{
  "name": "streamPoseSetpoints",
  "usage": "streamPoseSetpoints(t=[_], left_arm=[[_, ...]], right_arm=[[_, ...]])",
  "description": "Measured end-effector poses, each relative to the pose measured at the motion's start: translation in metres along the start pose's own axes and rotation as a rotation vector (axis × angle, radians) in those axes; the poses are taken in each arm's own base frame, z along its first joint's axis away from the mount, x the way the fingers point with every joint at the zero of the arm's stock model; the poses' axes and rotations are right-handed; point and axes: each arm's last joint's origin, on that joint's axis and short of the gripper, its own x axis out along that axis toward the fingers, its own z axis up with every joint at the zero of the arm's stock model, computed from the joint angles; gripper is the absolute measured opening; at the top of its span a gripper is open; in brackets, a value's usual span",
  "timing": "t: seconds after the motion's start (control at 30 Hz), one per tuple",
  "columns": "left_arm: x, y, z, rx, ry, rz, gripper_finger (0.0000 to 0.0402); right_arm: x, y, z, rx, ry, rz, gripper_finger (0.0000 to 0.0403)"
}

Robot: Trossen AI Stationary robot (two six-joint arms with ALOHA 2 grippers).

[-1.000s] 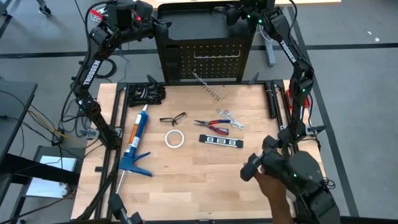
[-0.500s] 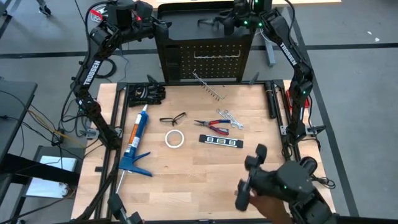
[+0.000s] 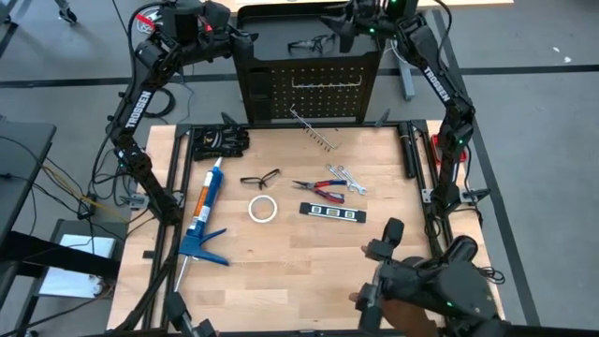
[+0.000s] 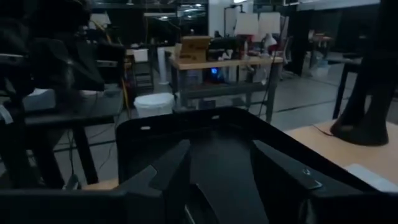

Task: Hang tools onto peg board
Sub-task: Remove the safety goggles from the peg board bin

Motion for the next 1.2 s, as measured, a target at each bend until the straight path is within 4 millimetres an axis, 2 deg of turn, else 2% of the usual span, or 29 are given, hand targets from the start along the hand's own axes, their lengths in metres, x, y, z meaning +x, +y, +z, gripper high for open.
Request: streamPoseSetpoints(t=[0.17,0.3,0.53,0.73,1.0,1.2], left_arm=[[0.000,0.000,0.000,0.000,-0.001,0.000,0.0019],[0.000,0.000,0.000,0.000,-0.001,-0.001,0.0019],[0.000,0.000,0.000,0.000,0.000,-0.002,0.0019],[0.000,0.000,0.000,0.005,0.000,-0.005,0.0019],[0.000,0.000,0.000,0.025,0.003,-0.004,0.0019],[0.000,0.000,0.000,0.026,0.004,-0.004,0.0019]], right_arm=[[0.010,-0.003,-0.015,0.020,0.050,-0.111,0.0175],[0.007,-0.009,-0.022,0.090,0.098,-0.108,0.0175],[-0.009,-0.022,-0.033,0.241,0.197,0.053,0.0175],[-0.015,-0.020,-0.034,0.333,0.218,0.275,0.0175],[-0.006,-0.003,-0.033,0.288,0.217,0.378,0.0174],[0.000,0.004,-0.033,0.190,0.207,0.338,0.0173]])
